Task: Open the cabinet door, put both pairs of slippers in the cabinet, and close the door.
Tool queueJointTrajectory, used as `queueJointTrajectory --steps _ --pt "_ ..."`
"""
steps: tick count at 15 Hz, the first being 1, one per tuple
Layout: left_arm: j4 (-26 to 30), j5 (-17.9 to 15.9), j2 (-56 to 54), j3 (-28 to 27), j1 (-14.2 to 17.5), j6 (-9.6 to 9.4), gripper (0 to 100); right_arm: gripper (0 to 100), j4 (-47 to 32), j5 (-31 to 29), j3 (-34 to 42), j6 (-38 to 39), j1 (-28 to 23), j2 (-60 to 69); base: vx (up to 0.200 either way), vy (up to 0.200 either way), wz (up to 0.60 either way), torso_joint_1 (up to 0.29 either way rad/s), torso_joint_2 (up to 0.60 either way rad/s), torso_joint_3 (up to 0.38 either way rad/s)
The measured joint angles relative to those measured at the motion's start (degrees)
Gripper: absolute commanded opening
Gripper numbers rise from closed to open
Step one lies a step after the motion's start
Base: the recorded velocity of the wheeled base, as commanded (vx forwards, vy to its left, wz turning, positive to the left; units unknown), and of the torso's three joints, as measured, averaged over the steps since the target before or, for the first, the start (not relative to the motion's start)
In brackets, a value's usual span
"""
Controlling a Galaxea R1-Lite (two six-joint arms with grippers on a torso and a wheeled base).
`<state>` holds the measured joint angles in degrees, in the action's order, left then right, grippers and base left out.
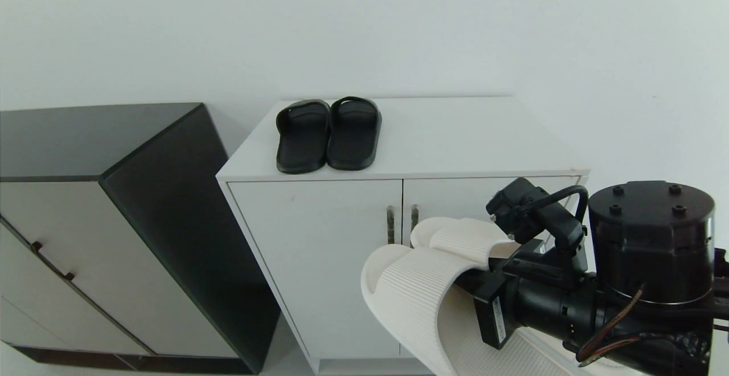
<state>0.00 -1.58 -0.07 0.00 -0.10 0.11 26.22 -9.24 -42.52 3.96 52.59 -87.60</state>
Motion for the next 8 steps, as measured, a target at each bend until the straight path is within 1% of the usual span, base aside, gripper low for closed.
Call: queueJointTrajectory --steps 4,8 --pt "0.0 0.0 0.0 0.0 0.0 0.02 100 0 0.1 0.0 0.2 0.0 0.0 0.0 0.000 0.000 0.00 -0.185 0.50 0.314" --pt "0.0 0.0 0.0 0.0 0.0 0.11 100 0 0.1 0.0 0.3 0.0 0.2 -0.1 0.000 0.000 0.00 -0.161 0.48 0.325"
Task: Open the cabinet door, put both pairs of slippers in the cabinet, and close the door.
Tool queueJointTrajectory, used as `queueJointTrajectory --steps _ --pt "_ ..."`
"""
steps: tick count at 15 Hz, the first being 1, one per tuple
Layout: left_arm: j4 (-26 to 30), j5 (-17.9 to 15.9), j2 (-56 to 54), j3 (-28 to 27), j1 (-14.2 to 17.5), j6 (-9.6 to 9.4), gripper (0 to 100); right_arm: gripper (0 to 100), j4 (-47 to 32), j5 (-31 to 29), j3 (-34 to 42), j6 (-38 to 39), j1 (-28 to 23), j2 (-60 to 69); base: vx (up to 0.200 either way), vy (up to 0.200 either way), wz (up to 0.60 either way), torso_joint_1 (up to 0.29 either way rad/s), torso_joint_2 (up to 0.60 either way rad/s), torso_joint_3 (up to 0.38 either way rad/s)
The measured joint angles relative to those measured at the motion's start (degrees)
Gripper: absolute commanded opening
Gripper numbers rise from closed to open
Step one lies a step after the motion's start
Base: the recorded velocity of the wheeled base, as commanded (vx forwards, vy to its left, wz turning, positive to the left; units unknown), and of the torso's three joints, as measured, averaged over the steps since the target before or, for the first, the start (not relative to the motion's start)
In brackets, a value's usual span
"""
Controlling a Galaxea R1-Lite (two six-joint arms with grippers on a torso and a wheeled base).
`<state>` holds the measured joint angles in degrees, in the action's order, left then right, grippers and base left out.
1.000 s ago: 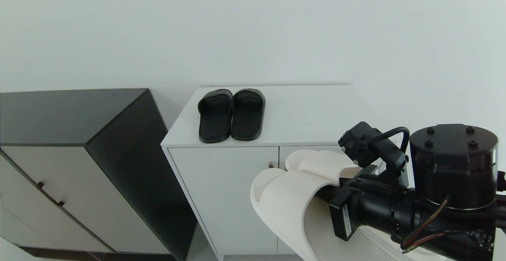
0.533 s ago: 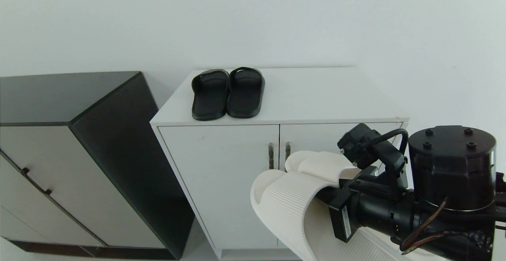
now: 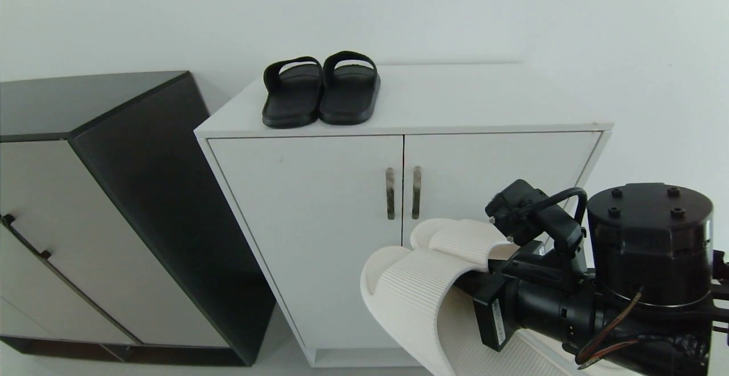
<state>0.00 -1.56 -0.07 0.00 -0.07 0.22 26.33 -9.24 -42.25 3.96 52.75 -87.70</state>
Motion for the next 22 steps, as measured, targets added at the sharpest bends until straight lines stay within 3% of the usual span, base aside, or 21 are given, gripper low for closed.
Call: queueJointTrajectory --steps 12,20,22 --pt "0.0 -0.1 0.0 0.0 0.0 -0.15 100 0 -0.1 0.0 0.5 -0.1 0.0 -0.3 0.000 0.000 0.00 -0.077 0.43 0.351" --pt "0.2 -0.3 1.4 0.0 -0.3 -0.22 100 0 0.3 0.2 0.7 0.0 0.1 -1.0 0.000 0.000 0.00 0.000 0.03 0.033" --pt "0.2 -0.4 2.2 0.0 -1.0 -1.04 100 0 0.3 0.2 0.8 -0.1 0.1 -0.9 0.000 0.000 0.00 0.000 0.00 0.000"
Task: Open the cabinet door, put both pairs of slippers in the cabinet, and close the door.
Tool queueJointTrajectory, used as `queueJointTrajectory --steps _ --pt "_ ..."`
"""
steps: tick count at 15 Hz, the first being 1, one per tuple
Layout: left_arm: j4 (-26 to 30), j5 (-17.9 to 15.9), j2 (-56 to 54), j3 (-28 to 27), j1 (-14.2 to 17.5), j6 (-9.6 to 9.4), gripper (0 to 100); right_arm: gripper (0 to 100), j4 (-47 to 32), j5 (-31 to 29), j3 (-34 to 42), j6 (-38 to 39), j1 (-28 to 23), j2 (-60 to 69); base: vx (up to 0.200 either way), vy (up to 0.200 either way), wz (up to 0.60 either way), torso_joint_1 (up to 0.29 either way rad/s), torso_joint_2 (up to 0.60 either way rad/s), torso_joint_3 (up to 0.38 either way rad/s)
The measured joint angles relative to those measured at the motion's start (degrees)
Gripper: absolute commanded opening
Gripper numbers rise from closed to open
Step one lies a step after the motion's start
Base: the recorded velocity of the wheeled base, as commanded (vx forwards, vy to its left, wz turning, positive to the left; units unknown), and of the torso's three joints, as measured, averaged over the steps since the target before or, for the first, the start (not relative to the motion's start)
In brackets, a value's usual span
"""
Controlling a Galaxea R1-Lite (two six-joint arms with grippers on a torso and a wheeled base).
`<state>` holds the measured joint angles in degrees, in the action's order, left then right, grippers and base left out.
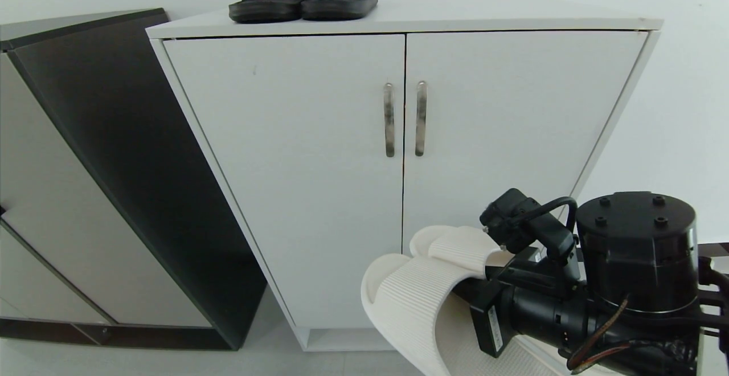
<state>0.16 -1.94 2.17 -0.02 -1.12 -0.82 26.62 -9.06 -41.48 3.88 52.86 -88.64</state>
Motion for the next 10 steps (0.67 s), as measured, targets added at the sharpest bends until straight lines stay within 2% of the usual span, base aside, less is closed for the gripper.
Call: queueJointTrajectory --steps 1,2,4,6,8,10 --pt "0.0 -0.2 0.4 -0.3 -0.3 -0.18 100 0 0.0 0.0 0.1 0.0 0.0 0.1 0.000 0.000 0.00 0.000 0.00 0.000" --pt "-0.1 -0.7 1.2 -1.5 -0.6 0.46 100 0 0.0 0.1 0.1 0.0 0.1 0.1 0.000 0.000 0.00 0.000 0.00 0.000" --pt "-0.3 -2.9 5.3 -7.8 -0.9 2.84 100 0 0.0 0.1 0.3 -0.7 1.0 0.3 0.000 0.000 0.00 0.000 0.00 0.000" --pt "-1.1 -6.9 12.5 -14.2 -1.1 3.94 100 0 0.0 0.1 0.6 -1.1 1.4 0.7 0.000 0.000 0.00 0.000 0.00 0.000" --pt "-5.5 -12.2 20.8 -18.2 -1.2 4.14 100 0 0.0 0.1 0.9 -1.2 1.5 1.0 0.000 0.000 0.00 0.000 0.00 0.000" --pt "-10.8 -15.7 30.2 -21.7 -1.4 2.56 100 0 0.0 0.1 1.0 -1.1 1.6 1.3 0.000 0.000 0.00 0.000 0.00 0.000"
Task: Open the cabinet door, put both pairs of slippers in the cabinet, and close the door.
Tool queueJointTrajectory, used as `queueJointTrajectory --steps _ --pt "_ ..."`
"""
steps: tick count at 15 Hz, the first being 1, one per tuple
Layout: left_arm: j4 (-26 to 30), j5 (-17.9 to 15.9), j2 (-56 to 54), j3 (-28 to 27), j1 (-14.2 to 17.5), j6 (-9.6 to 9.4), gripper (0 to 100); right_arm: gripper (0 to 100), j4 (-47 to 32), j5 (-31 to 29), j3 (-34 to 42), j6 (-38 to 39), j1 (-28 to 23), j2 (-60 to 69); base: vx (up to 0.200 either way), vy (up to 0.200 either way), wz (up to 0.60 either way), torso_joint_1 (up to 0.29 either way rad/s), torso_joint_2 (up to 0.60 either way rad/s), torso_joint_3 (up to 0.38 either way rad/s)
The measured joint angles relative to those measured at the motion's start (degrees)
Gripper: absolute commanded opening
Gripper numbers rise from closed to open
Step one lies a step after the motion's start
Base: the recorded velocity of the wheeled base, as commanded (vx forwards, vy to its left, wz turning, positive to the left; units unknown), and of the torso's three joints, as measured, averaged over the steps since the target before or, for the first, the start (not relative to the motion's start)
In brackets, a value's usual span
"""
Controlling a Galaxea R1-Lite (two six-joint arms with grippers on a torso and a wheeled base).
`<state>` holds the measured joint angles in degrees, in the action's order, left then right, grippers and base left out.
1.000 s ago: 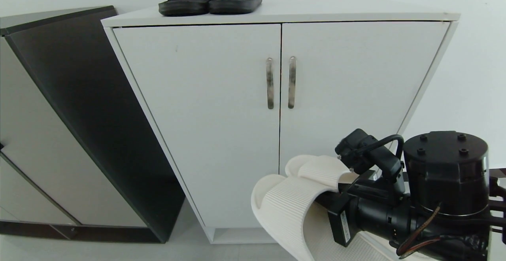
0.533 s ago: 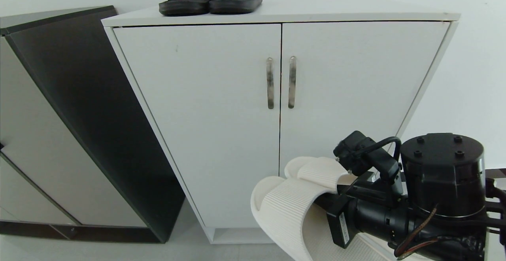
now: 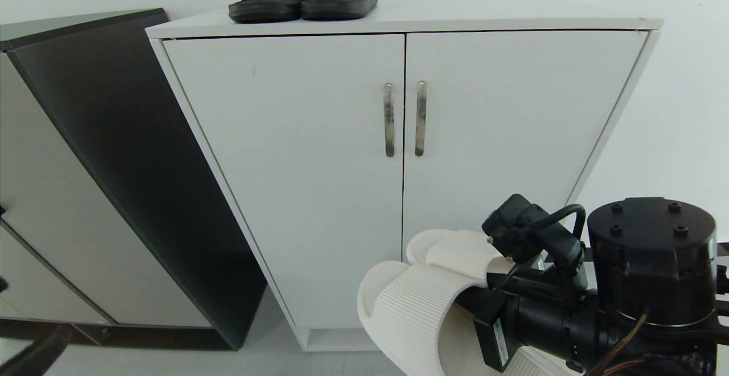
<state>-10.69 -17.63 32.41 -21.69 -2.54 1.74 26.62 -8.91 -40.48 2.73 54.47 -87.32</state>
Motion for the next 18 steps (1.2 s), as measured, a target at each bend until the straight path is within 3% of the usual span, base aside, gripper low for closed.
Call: queueJointTrajectory --steps 1,3,6,9,11,14,16,18 --pt "-2.3 -0.9 4.8 -2.3 -0.7 -1.10 100 0 0.0 0.0 0.0 0.0 0.0 0.0 0.000 0.000 0.00 0.000 0.00 0.000" --pt "-5.6 -1.4 13.9 -9.2 -5.7 -2.45 100 0 0.0 0.0 0.0 0.0 0.0 -0.1 0.000 0.000 0.00 0.000 0.00 0.000" --pt "-7.1 3.4 25.4 -19.2 -18.2 -3.05 100 0 0.0 0.1 -0.1 0.0 0.2 -0.5 0.000 0.000 0.00 0.000 0.00 0.000" --pt "-7.3 7.2 34.9 -27.0 -28.5 -3.08 100 0 0.0 0.1 0.0 0.0 0.3 -0.9 0.000 0.000 0.00 0.000 0.00 0.000" --pt "-6.9 7.4 39.9 -31.2 -33.0 -3.05 100 0 0.0 0.2 0.2 0.0 0.4 -1.0 0.000 0.000 0.00 0.000 0.00 0.000" --pt "-6.0 5.9 46.7 -37.3 -36.0 -2.39 100 0 0.0 0.2 0.3 0.0 0.6 -1.2 0.000 0.000 0.00 0.000 0.00 0.000" --pt "-5.9 3.0 50.7 -41.6 -36.7 -0.30 100 0 0.0 0.2 0.3 0.0 0.6 -1.2 0.000 0.000 0.00 0.000 0.00 0.000" --pt "-5.9 -2.4 53.8 -46.3 -37.0 5.73 100 0 0.0 0.2 0.3 0.1 0.7 -1.3 0.000 0.000 0.00 0.000 0.00 0.000"
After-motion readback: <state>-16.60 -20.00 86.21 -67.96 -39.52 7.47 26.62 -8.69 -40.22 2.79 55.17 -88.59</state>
